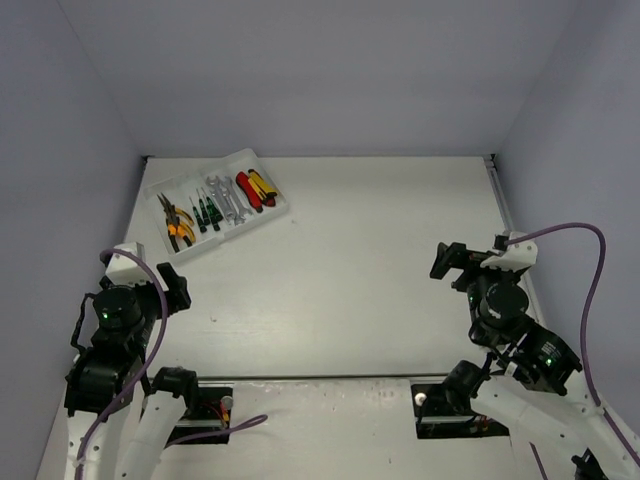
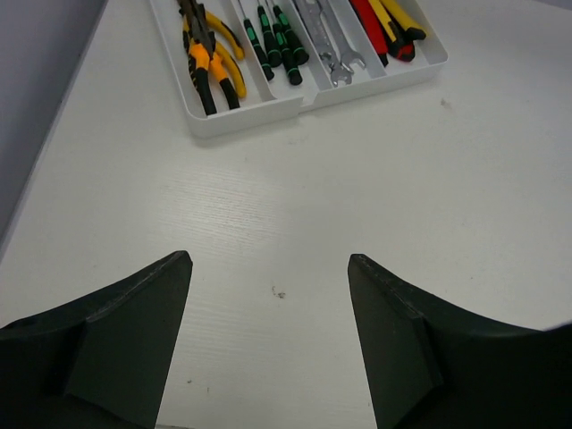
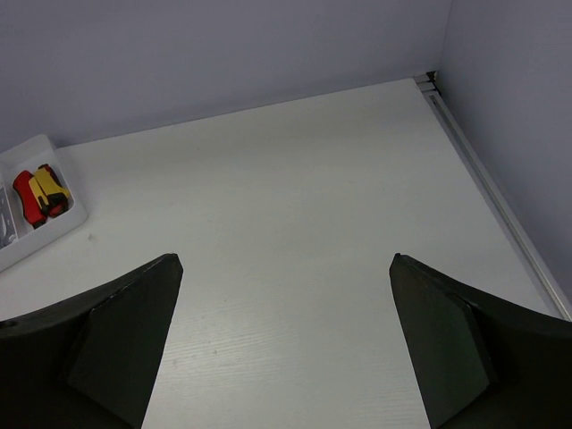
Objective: Sort the tools into containers
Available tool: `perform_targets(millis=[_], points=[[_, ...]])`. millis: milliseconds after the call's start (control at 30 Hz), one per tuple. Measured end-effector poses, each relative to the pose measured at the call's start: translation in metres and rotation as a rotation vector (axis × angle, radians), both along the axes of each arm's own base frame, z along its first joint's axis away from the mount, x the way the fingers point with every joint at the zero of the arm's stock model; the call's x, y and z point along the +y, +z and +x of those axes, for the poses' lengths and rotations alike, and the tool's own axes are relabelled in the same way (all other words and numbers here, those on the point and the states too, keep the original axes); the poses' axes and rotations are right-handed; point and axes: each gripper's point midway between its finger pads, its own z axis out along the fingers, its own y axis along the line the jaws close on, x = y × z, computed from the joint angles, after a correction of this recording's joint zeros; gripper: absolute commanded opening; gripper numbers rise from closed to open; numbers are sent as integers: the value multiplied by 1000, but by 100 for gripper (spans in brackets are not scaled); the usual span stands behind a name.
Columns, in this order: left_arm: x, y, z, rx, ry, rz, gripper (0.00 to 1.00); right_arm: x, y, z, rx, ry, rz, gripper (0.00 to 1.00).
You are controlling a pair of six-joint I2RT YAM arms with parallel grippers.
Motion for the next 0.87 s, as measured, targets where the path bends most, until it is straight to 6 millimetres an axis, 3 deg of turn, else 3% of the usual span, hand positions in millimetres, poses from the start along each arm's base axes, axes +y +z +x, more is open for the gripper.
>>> perform_targets(millis=[100,867], points=[[1,-8,-1,12,14,-7,68,-3,1,-1,-5,-14,3,100],[1,-5,10,6,26,-9,68,-12,6,-5,-28,-38,22,100]])
